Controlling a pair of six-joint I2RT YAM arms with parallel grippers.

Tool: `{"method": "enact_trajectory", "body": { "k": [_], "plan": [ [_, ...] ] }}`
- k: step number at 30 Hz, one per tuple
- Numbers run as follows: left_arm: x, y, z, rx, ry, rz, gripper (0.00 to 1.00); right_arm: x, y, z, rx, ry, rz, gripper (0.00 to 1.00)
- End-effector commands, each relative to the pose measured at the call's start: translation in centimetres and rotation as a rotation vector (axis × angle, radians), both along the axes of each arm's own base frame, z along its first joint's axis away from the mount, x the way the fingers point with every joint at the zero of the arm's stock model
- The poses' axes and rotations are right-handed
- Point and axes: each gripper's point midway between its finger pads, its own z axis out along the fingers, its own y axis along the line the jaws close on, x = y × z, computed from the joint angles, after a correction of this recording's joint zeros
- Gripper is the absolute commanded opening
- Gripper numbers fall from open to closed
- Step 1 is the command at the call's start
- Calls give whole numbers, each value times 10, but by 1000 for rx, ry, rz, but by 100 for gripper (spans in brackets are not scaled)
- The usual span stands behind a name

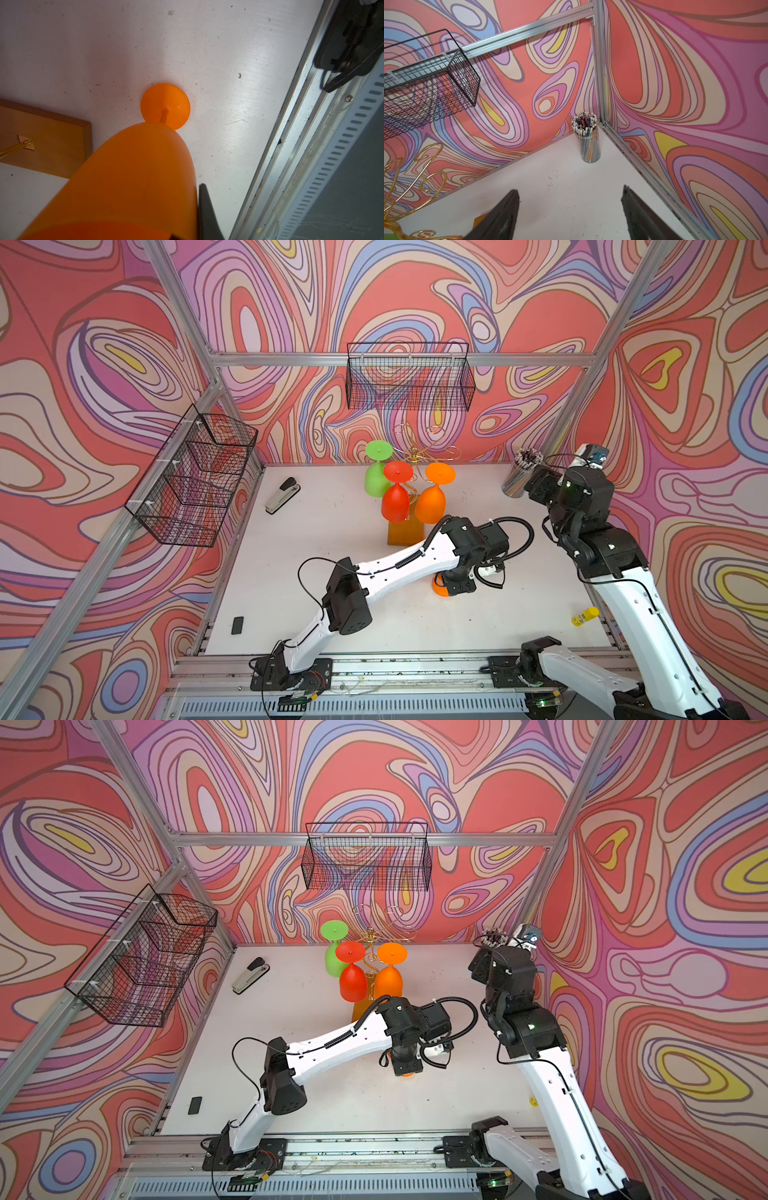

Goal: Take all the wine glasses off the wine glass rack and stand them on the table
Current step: 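Lower the orange glass toward the table with the left gripper while the right withdraws, then open the left gripper and lift it off the glass while the right reaches out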

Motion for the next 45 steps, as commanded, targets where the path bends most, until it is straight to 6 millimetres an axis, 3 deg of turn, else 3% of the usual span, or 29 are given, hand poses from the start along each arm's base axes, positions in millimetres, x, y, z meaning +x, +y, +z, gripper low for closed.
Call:
{"method": "enact_trajectory", "body": {
  "k": [1,7,18,22,27,32,38,45],
  "plan": [
    [0,11,-1,63,0,-38,0,-12,-13,7,-20,-41,-61,83],
    [3,13,-9,106,-4,-53,2,-20,-21,13,-39,-65,-101,87],
    [15,16,-9,106,-13,-22,32,-14,-17,9,-43,-45,-77,87],
    [23,17,-3,94,-41,1,50,-11,-15,5,-36,-39,-70,87],
    [26,20,13,65,-67,17,63,-10,-14,2,-27,-34,-65,87],
    [25,21,57,-50,-111,43,68,-9,-11,2,-12,-36,-50,87],
    [27,31,137,-269,-227,115,72,-4,-1,0,34,-39,-4,87],
    [26,75,245,-682,-398,285,71,9,38,-12,198,-20,182,87]
  ]
}}
